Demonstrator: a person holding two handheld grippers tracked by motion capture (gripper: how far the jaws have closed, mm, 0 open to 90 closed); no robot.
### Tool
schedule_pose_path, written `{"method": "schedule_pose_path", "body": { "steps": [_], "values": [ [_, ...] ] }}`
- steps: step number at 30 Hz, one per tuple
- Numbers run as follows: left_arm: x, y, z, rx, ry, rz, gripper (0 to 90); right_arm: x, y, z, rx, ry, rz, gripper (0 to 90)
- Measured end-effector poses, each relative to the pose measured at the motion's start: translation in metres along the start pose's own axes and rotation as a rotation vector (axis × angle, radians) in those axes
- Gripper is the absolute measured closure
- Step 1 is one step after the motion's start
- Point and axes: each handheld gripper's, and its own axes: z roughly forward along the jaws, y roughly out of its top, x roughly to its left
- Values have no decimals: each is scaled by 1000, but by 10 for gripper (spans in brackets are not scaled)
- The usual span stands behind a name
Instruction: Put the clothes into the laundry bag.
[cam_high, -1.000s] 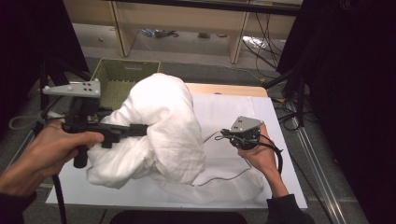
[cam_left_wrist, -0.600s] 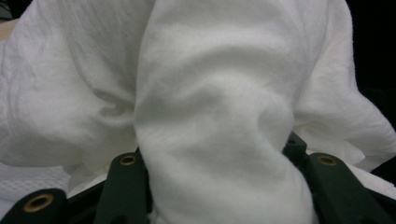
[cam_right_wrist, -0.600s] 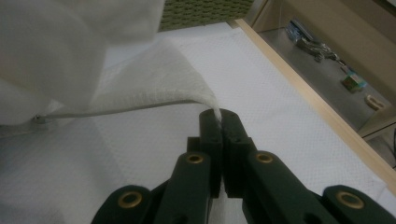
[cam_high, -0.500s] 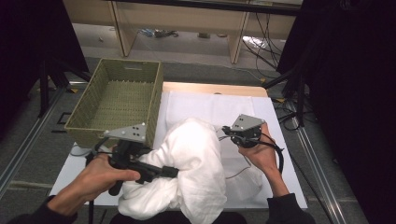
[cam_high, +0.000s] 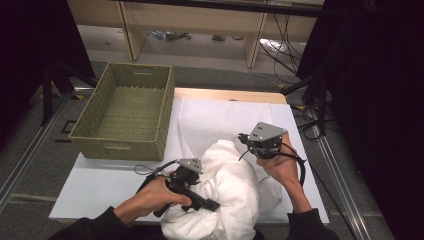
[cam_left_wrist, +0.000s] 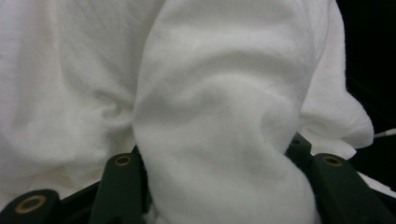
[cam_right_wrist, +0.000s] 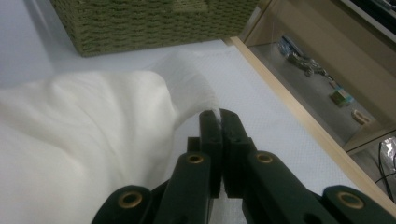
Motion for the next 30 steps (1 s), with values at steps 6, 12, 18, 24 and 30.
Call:
{"method": "schedule_pose_path", "body": {
  "steps": [6, 12, 18, 24, 30],
  "values": [
    [11, 10, 20, 20, -1, -11, 485, 5, 8, -7, -20, 4, -27, 900],
    [20, 21, -2, -16, 91, -55, 480, 12, 12, -12, -28, 23, -36, 900],
    [30, 26, 10, 4, 147, -24, 471, 16, 19, -18, -30, 20, -60, 900],
    [52, 22, 51, 19, 187, -50, 425, 23, 17, -14, -8, 40, -73, 900],
    [39, 24, 47, -34, 192, -7, 394, 23, 17, -14, -27, 40, -59, 900]
  ]
}}
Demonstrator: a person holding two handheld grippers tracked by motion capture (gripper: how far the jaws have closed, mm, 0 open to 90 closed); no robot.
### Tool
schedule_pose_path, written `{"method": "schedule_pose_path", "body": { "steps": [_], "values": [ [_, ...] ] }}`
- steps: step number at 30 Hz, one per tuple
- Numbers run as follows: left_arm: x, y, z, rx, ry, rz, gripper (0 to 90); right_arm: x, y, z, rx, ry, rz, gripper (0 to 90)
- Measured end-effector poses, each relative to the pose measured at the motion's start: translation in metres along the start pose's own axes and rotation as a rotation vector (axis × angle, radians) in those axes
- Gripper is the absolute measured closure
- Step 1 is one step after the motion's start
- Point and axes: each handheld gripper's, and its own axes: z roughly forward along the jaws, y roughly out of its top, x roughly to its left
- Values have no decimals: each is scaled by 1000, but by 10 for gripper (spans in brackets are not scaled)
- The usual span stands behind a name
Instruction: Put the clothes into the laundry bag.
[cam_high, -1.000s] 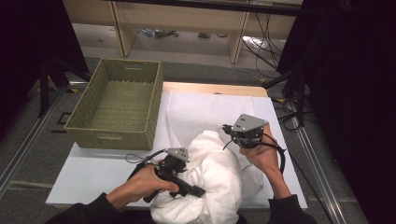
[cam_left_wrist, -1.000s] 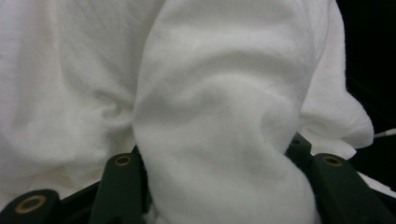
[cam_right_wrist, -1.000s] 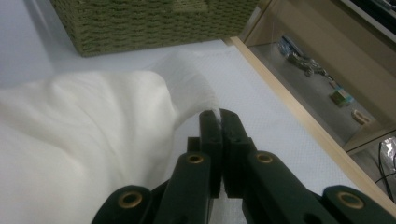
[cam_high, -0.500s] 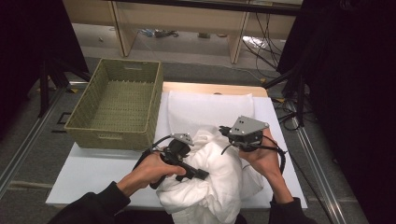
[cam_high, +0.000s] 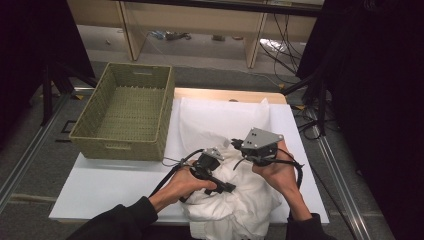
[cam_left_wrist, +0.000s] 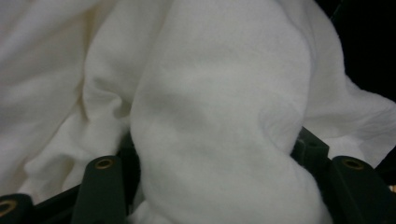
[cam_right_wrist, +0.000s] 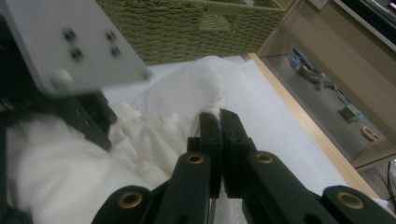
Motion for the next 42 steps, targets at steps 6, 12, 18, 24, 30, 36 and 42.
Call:
{"method": "schedule_pose_path", "body": {
  "steps": [6, 12, 18, 24, 30, 36, 42],
  "values": [
    [-3, 4, -37, -106, 24, -17, 165, -7, -9, -8, 6, -11, 24, 900],
    [12, 10, -41, -72, 202, 55, 155, -5, -8, -4, 9, -3, 21, 900],
    [38, 2, -2, -26, 127, -62, 153, -3, -8, -3, 13, 7, 14, 900],
    [22, 5, 2, -80, -5, 37, 708, -5, -11, -1, 16, 5, 23, 900],
    [26, 15, 7, -86, 107, 41, 762, -6, -13, -5, 14, -3, 26, 900],
    [41, 15, 9, -121, 216, -62, 733, -1, -15, -11, 42, 7, 10, 900],
    [25, 14, -24, -106, 148, -70, 280, -1, -28, -8, 59, 14, 37, 900]
  ]
}}
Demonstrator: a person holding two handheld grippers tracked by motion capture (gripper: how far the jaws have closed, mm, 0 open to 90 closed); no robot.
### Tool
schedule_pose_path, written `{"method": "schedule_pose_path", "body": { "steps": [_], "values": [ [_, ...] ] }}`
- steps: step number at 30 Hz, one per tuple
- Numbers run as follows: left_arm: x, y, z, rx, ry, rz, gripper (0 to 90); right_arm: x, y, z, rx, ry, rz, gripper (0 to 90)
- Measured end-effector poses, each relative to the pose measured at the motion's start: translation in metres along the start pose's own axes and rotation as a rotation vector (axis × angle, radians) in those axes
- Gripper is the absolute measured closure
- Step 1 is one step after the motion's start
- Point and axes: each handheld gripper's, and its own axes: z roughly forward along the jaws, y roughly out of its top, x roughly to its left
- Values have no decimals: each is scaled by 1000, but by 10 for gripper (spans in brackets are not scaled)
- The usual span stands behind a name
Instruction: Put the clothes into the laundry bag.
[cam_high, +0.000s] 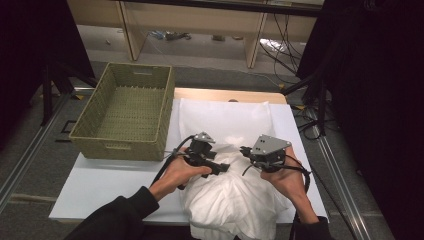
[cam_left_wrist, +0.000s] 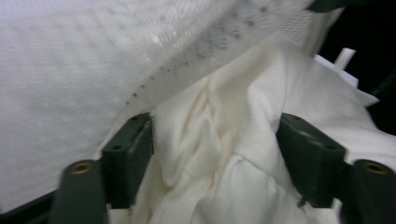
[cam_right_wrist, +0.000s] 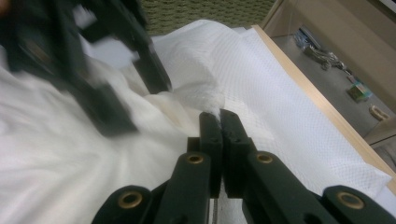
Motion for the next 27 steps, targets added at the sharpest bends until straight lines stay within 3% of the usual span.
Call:
{"method": "schedule_pose_path", "body": {
  "steps": [2, 5, 6, 7, 9, 12, 13, 14, 15, 16, 18, 21, 24, 27],
  "values": [
    [0, -4, -22, -11, -2, 4, 212, 0, 0, -1, -1, -1, 0, 900],
    [1, -15, -41, 17, -4, 19, 154, 0, 1, -1, -1, 1, 5, 900],
    [3, -22, -43, 40, 12, 53, 157, 0, 1, -1, -2, 1, 9, 900],
    [6, -27, -43, 59, 24, 62, 155, 1, 1, 0, 0, 2, 11, 900],
    [12, -38, -34, 76, 27, 29, 152, 1, 1, 1, 3, 6, 4, 900],
    [24, -43, -10, 109, -28, 3, 177, 4, 4, 1, -2, 11, -8, 900],
    [27, -42, -1, 87, -58, -18, 177, 4, 4, 1, -2, 11, -8, 900],
    [28, -41, 11, 62, -142, -60, 247, 6, 5, 2, -2, 13, -8, 900],
    [28, -41, 15, 63, -170, -60, 448, 7, 6, 3, -4, 16, -16, 900],
    [26, -40, 19, 62, -177, -50, 511, 7, 6, 4, -3, 20, -20, 900],
    [17, -36, 25, 37, -186, -33, 732, 9, 7, 6, -1, 26, -26, 900],
    [1, -26, 27, 0, -187, 13, 754, 10, 8, 6, -1, 31, -23, 900],
    [-13, -13, 31, -38, -162, 57, 763, 13, 9, 6, 0, 35, -21, 900],
    [-7, -10, 44, -39, -136, 49, 729, 13, 9, 7, 3, 40, -30, 900]
  ]
}}
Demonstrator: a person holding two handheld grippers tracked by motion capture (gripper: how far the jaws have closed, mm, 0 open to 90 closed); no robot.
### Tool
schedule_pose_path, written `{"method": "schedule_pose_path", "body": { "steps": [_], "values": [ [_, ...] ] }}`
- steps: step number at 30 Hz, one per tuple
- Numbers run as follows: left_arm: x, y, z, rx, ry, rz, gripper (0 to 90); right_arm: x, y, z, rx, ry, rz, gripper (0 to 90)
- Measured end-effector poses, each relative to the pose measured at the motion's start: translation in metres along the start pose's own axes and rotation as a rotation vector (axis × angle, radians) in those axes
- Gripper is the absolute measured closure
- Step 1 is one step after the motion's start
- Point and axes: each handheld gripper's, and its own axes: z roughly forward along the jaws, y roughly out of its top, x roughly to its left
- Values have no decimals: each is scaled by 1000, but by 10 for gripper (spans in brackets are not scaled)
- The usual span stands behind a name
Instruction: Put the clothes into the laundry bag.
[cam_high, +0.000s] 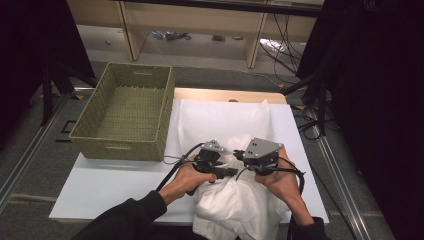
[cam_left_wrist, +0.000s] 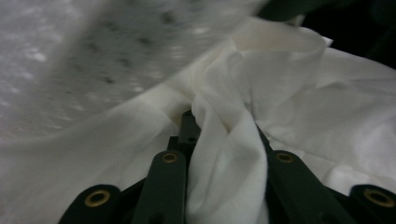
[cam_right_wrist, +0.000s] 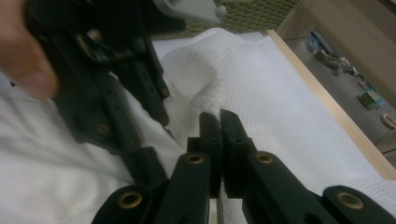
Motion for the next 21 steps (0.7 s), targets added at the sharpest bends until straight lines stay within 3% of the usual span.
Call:
{"method": "schedule_pose_path", "body": {
  "steps": [1, 2, 4, 5, 8, 10, 12, 14, 15, 16, 19, 21],
  "values": [
    [8, -3, 6, 16, 21, -23, 729, -1, -1, 0, 0, -1, 4, 900],
    [14, -7, 10, 39, 44, -46, 671, -1, -2, -1, 3, -1, 16, 900],
    [18, -11, 7, 60, 75, -70, 427, -3, -4, -2, -5, -4, 14, 900],
    [18, -11, -1, 64, 85, -76, 427, -3, -4, -2, -5, -4, 14, 900],
    [14, -9, -39, 66, 153, -21, 272, -6, -4, -3, -8, -6, 21, 900],
    [14, -11, -58, 72, 206, 22, 220, -6, -5, -3, -6, -4, 27, 900],
    [21, -16, -70, 107, 234, -3, 179, -6, -5, -2, -4, -3, 27, 900],
    [31, -22, -68, 102, 248, -61, 161, -5, -4, -2, -2, -7, 19, 900],
    [37, -25, -65, 143, 244, -62, 162, -4, -2, -2, -2, -5, 15, 900],
    [40, -28, -57, 142, 221, -99, 162, -4, -2, -2, -2, -5, 15, 900],
    [44, -32, -35, 187, 152, -135, 177, -3, -2, -1, -2, -2, 13, 900],
    [47, -31, -30, 156, 113, -148, 309, -2, -3, 0, 3, 3, 21, 900]
  ]
}}
